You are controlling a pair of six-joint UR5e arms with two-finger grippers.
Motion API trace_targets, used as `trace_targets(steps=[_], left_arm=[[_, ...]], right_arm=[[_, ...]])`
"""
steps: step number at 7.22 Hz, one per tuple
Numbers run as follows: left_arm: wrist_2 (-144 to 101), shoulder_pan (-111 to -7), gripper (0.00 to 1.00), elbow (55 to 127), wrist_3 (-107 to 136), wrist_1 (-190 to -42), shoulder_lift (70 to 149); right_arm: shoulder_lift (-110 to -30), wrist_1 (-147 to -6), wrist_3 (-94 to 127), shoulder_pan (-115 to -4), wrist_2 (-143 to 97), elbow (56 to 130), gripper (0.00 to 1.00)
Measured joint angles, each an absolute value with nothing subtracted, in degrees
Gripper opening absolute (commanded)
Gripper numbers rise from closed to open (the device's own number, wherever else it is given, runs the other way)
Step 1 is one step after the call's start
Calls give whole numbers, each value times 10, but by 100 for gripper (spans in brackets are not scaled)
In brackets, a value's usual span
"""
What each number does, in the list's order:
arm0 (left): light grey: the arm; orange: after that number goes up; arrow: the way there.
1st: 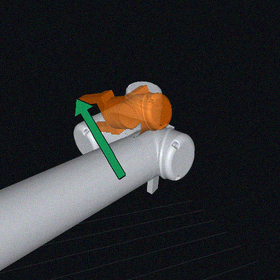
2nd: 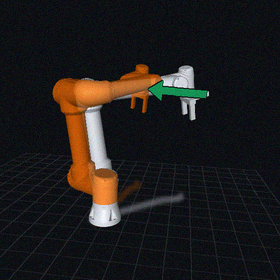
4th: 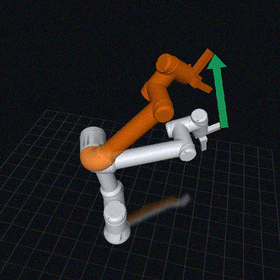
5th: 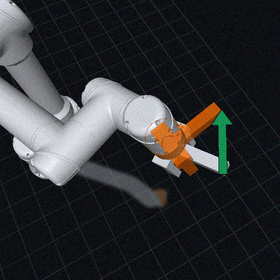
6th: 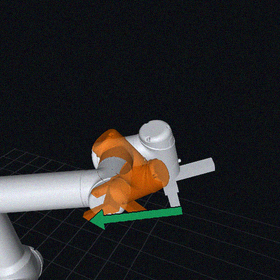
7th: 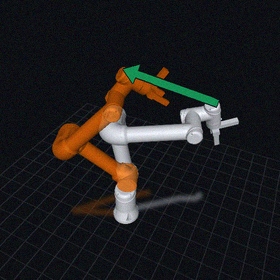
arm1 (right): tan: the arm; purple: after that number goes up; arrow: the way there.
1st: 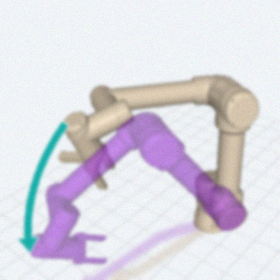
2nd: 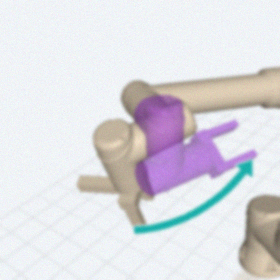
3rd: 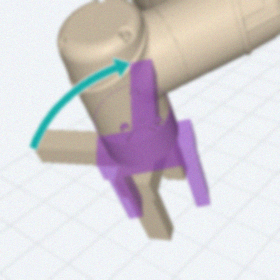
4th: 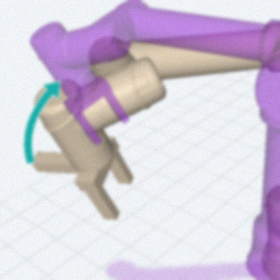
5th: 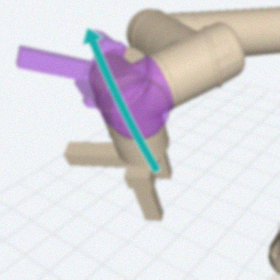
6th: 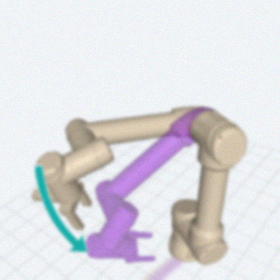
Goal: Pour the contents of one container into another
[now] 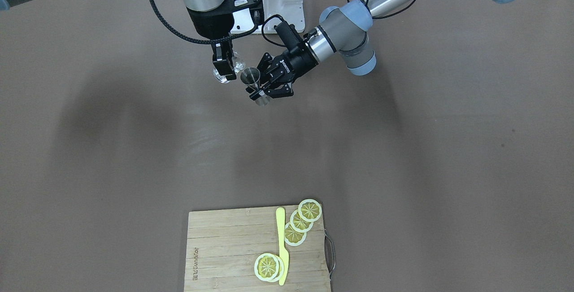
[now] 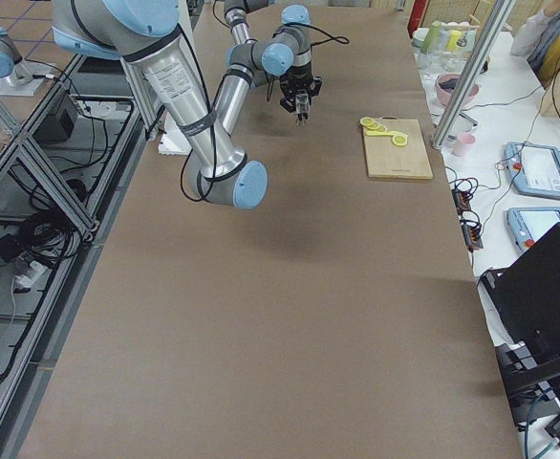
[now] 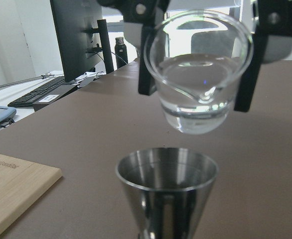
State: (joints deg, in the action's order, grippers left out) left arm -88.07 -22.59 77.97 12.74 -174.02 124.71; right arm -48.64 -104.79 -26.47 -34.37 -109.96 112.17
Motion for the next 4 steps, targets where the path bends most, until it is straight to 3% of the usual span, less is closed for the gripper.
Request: trace_targets(steps=[4], left_arm=[[-880,-226,0,780,127,-1740,1247]], right_arm=[[-478,-1065,-275,-344,-1098,1117,0]])
